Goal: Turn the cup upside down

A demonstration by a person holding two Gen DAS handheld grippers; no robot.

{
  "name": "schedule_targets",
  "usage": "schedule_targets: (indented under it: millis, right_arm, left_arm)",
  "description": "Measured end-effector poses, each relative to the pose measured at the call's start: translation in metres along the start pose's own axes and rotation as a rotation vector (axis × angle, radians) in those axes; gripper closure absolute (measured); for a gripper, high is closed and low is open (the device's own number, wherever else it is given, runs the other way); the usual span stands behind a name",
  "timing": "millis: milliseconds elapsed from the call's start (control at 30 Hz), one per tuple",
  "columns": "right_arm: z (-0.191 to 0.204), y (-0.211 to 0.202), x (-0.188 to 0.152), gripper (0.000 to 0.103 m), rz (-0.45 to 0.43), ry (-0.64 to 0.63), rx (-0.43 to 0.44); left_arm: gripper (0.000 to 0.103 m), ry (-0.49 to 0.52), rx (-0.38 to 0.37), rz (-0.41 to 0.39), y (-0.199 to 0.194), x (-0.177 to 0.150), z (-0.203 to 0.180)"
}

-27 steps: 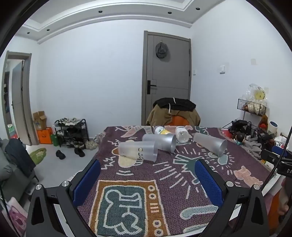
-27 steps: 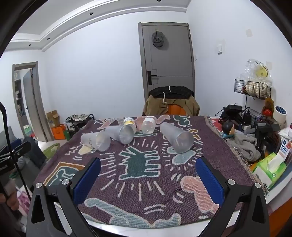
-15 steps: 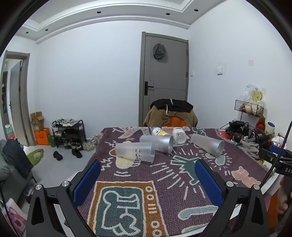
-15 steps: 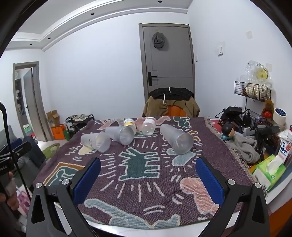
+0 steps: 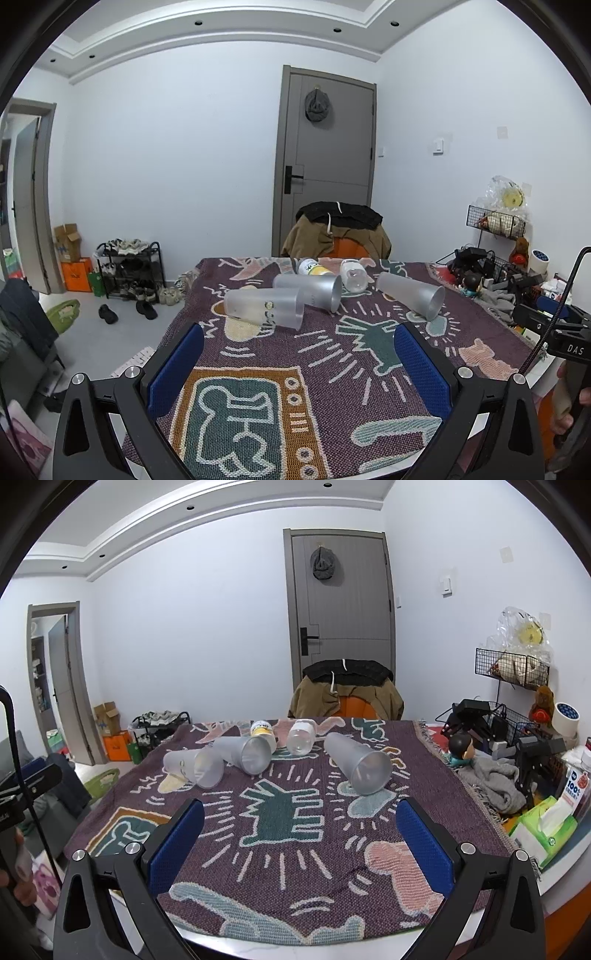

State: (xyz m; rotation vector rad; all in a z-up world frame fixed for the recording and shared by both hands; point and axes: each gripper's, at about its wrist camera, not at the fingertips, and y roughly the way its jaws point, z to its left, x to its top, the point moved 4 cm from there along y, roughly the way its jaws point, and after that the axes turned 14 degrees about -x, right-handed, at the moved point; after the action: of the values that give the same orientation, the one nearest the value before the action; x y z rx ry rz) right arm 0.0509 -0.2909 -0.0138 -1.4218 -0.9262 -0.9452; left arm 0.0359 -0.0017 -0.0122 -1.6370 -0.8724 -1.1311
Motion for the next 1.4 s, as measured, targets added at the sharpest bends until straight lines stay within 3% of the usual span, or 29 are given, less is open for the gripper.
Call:
schedule_targets:
  millis: [600, 1400]
  right_arm:
    - [0.0016, 0.0027, -0.0033, 0.000, 0.013, 0.007, 0.001]
    - [0.0023, 0.0039, -0.0064, 0.000, 0.016, 0.005, 0.003]
  left_arm:
    - [0.000, 0.023, 0.040, -0.019, -0.0039, 0.0000, -0.0017]
    - [0.000, 0.029, 0.040, -0.015, -0.0008, -0.0027, -0.0039]
